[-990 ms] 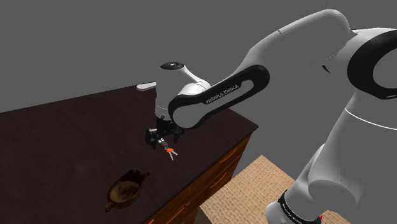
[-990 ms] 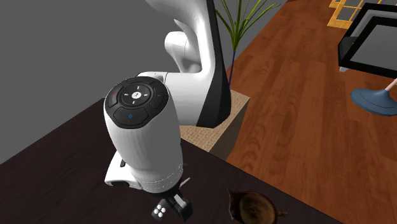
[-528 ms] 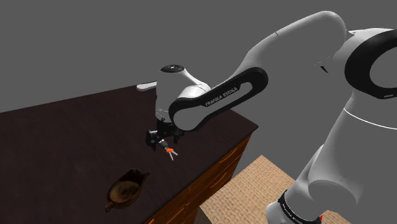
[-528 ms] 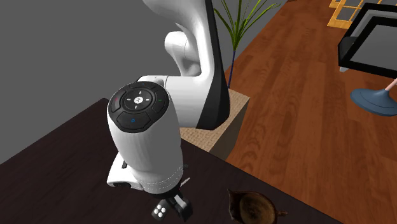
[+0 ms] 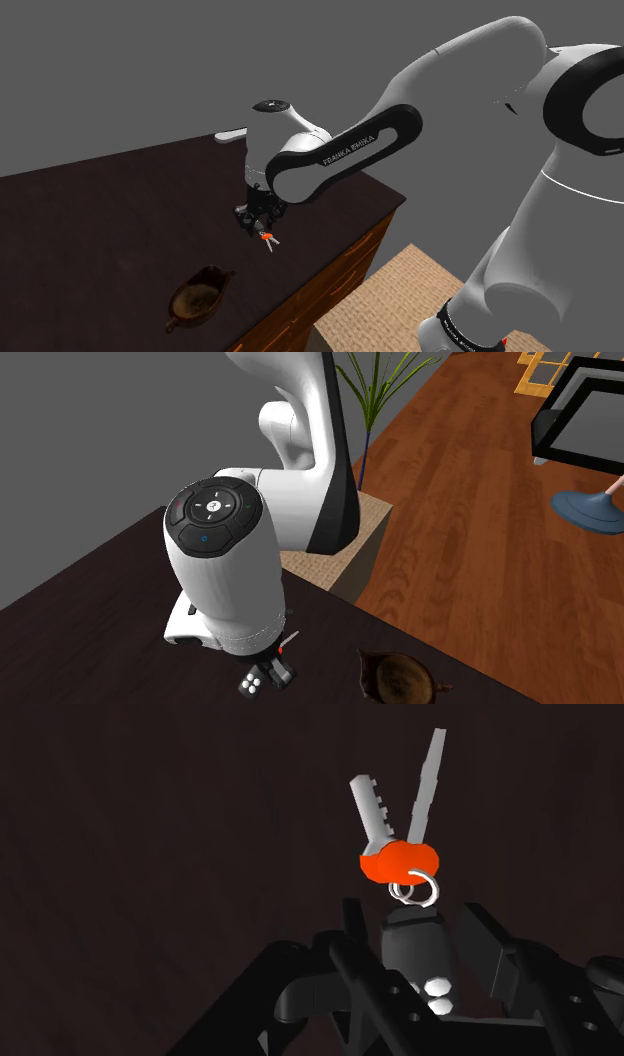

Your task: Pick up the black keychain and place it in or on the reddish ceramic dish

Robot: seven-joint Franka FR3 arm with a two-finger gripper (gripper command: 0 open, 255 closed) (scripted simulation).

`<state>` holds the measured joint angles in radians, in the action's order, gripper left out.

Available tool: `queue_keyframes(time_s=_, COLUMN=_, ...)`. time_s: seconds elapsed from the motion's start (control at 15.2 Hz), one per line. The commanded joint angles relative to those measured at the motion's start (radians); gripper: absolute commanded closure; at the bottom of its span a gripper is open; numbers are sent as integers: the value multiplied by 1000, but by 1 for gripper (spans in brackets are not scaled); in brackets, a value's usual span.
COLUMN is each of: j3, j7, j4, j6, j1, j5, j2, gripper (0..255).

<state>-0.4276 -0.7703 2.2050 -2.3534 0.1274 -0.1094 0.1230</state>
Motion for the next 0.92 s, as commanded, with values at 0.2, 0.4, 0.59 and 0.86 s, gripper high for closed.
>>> queue_keyframes(time_s=0.2, j3=-4, j7=5, j4=-1, j6=3, j1=2, j5=9, j2=-3, gripper=255)
queue_keyframes(time_s=0.4, j3=-7, j7=18, j4=-15, j6=41, j1=-1, j5=27, j2=-30, gripper=255)
queue_keyframes(time_s=0.59, j3=-8, j7=30, j4=-31, j6=79, j1=-3, j5=43, j2=-54, gripper=255)
queue_keyframes(time_s=0.86, j3=-9, j7=44, j4=-56, j6=130, j1=-5, j5=62, j2=-84, gripper=255)
